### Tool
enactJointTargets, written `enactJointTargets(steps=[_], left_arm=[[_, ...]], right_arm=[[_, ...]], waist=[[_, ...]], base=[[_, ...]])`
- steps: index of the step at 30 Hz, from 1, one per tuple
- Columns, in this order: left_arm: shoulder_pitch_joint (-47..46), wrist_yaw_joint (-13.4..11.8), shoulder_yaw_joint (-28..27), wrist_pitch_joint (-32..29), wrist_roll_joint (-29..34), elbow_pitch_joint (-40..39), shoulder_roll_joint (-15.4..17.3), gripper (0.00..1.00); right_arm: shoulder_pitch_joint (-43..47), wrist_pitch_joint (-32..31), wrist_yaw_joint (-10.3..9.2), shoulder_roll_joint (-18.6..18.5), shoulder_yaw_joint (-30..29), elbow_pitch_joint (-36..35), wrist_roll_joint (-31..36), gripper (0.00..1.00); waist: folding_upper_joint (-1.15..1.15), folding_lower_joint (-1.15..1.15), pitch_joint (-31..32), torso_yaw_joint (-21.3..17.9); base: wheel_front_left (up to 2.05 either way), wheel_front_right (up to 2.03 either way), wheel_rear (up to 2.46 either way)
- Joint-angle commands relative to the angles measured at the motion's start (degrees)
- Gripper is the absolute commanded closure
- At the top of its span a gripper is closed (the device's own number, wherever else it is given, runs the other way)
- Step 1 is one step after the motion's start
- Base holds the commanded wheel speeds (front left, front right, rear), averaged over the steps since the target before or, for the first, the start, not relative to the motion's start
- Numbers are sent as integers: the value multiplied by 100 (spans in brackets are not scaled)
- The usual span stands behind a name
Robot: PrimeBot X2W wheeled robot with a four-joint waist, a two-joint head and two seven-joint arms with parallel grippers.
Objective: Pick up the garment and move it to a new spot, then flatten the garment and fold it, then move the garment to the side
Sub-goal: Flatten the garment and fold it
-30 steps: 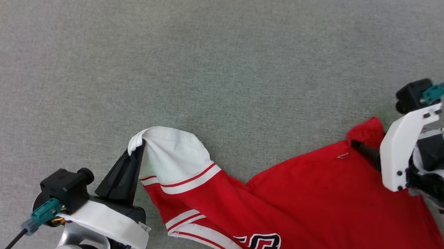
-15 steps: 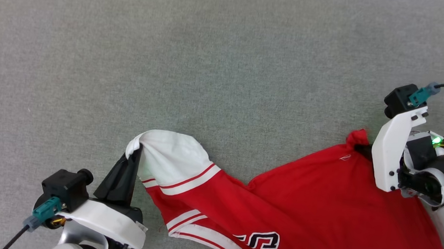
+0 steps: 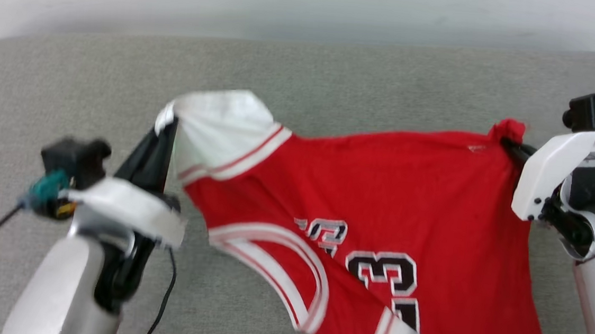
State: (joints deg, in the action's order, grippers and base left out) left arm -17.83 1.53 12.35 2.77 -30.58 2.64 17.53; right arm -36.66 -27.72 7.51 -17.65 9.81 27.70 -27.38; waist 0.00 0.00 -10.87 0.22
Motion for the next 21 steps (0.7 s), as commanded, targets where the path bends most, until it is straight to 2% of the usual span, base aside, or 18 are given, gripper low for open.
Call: enactJointTargets(steps=[1,10,21], left_arm=[[-178,40,0,3,-17,79,-45,100],[-2614,230,73,219,106,1841,-312,100],[-5578,321,-7,658,439,3306,-90,100]], right_arm=[[-140,85,-4,58,-61,32,59,100],[-1284,1055,-3,599,-625,507,773,100],[-3505,1921,-4,928,-1195,1026,1293,100]], waist=[[0,0,104,-108],[0,0,-36,-376],[0,0,-707,-593]], base=[[0,0,0],[0,0,0],[0,0,0]])
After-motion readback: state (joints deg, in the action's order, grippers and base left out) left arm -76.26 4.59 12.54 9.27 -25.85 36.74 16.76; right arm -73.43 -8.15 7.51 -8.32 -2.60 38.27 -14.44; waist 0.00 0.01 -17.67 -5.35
